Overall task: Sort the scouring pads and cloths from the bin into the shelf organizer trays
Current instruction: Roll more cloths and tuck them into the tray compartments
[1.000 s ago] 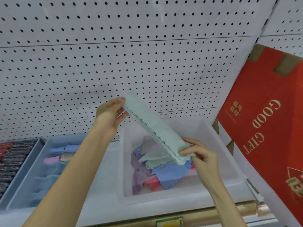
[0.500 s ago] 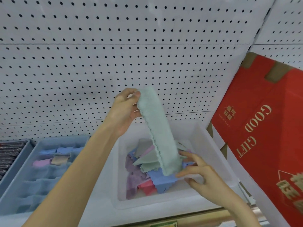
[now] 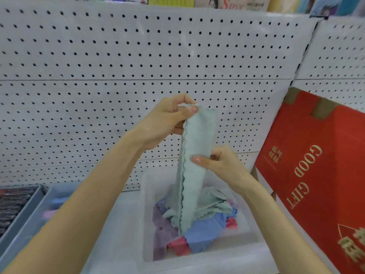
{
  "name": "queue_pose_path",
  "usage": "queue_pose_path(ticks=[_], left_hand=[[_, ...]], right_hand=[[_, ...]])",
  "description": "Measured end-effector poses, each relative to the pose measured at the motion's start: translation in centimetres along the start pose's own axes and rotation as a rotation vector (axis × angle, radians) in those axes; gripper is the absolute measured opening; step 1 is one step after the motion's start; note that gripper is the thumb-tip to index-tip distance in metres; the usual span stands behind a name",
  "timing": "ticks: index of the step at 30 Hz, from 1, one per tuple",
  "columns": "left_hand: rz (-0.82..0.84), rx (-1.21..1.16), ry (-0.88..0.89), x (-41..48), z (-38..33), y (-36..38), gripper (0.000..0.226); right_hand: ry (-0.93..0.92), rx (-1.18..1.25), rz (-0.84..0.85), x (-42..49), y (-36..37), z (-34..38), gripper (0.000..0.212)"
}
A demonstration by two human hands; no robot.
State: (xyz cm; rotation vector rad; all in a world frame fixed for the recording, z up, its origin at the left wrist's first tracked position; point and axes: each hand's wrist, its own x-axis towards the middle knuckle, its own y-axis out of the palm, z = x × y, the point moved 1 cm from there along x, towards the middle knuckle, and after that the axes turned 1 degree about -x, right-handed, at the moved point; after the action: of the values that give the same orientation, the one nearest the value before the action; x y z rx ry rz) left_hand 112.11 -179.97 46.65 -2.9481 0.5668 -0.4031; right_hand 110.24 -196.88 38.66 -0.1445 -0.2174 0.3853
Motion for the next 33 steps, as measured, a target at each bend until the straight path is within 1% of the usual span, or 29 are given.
queue_pose_path(ticks=[2,4,6,7,9,10,11,12,15,18,21,23,27,29,31,33], left_hand=[[-0.080,-0.054,0.029,0.2,-0.1,-0.3,0.014],[-0.186,-0.147,0.037,0.6,0.4,-0.7,0.015],[-0.273,-0.300,-0.046,0.9,1.7,-1.1,0.019],[-0.269,-0.353,-0.142,0.8,2.6,-0.9,0.026],[-0.147,-0.295,-0.394,-0.8,5.6,0.2,0.045],[-0.066,-0.230,-0.493,-1.9,7.2,1.0,0.048],[-0.008,-0.191,-0.547,-2.9,8.7,1.9,0.045],[0.007,-0.183,-0.571,-3.7,10.0,2.5,0.037],[-0.118,-0.198,-0.590,-5.0,12.6,3.3,0.018],[-0.186,-0.220,-0.562,-5.6,13.7,4.1,0.014],[-0.216,-0.225,-0.504,-6.5,14.6,4.6,0.015],[-0.202,-0.237,-0.481,-6.8,15.5,4.4,0.017],[-0.148,-0.423,-0.469,-7.3,16.2,4.5,0.020],[-0.105,-0.484,-0.462,-7.6,16.1,4.4,0.021],[-0.081,-0.484,-0.462,-7.8,16.1,3.9,0.034],[-0.044,-0.413,-0.443,-7.7,15.8,3.6,0.037]], right_hand=[[0.028,0.037,0.010,-0.3,0.5,-0.9,0.009],[0.040,0.083,-0.022,-0.5,1.0,-1.6,0.012],[0.052,0.147,-0.101,-0.5,1.4,-1.9,0.010],[0.068,0.179,-0.142,-0.4,1.4,-2.1,0.010],[0.124,0.227,-0.201,-0.3,1.4,-2.8,0.010],[0.157,0.225,-0.219,-0.3,1.4,-3.3,0.009],[0.192,0.209,-0.229,-0.3,1.4,-4.0,0.009],[0.225,0.194,-0.233,-0.5,1.5,-4.5,0.008],[0.272,0.158,-0.214,-1.5,2.1,-6.2,0.009],[0.306,0.148,-0.225,-2.4,2.5,-7.3,0.009],[0.364,0.156,-0.271,-3.1,2.6,-8.6,0.016],[0.392,0.257,-0.276,-3.5,2.6,-9.3,0.017],[0.375,0.466,-0.210,-4.2,2.4,-9.6,0.023],[0.352,0.503,-0.170,-4.5,2.0,-9.4,0.027],[0.309,0.432,-0.141,-4.6,1.1,-9.3,0.030],[0.239,0.229,-0.119,-4.6,0.2,-8.9,0.032]])
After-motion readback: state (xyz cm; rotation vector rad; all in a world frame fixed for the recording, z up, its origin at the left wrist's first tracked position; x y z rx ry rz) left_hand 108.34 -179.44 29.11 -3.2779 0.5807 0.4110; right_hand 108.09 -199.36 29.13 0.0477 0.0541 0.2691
